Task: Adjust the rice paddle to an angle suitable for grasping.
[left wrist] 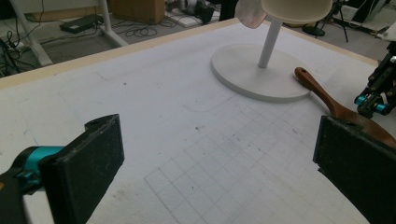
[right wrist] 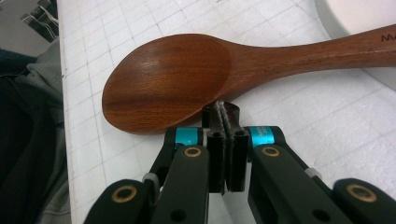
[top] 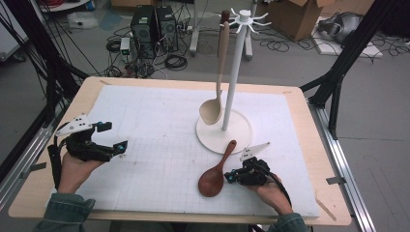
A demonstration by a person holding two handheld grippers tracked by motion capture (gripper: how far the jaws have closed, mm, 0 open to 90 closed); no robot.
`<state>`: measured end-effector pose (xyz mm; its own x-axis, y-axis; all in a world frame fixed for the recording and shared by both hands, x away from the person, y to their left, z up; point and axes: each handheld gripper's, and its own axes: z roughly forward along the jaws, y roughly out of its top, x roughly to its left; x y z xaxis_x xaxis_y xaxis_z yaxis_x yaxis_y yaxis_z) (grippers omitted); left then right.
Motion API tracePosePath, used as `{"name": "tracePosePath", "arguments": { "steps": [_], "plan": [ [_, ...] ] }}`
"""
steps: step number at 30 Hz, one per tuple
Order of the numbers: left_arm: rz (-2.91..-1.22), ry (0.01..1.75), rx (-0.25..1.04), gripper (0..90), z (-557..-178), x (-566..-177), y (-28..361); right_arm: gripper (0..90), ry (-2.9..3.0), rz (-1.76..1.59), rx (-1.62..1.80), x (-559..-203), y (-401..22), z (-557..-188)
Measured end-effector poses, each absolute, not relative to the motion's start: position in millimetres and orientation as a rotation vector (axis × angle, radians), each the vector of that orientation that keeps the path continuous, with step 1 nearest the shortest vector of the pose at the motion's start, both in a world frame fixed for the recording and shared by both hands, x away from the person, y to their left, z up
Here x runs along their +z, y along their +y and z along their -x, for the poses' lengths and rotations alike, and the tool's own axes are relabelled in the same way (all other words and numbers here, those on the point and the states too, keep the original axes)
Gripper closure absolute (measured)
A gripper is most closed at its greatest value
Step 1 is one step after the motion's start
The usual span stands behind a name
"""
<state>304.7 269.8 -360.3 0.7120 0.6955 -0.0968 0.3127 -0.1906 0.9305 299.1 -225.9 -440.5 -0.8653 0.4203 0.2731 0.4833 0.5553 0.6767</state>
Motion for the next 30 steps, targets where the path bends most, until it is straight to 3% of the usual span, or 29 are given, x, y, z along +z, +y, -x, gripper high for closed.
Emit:
{"name": "tracePosePath", "arguments": {
  "steps": [30],
  "plan": [
    [-1.782, 0.800, 0.422, 2.4, -305, -360, 271, 90.0, -2.674, 1.121, -1.213, -439, -221, -329]
  ]
}}
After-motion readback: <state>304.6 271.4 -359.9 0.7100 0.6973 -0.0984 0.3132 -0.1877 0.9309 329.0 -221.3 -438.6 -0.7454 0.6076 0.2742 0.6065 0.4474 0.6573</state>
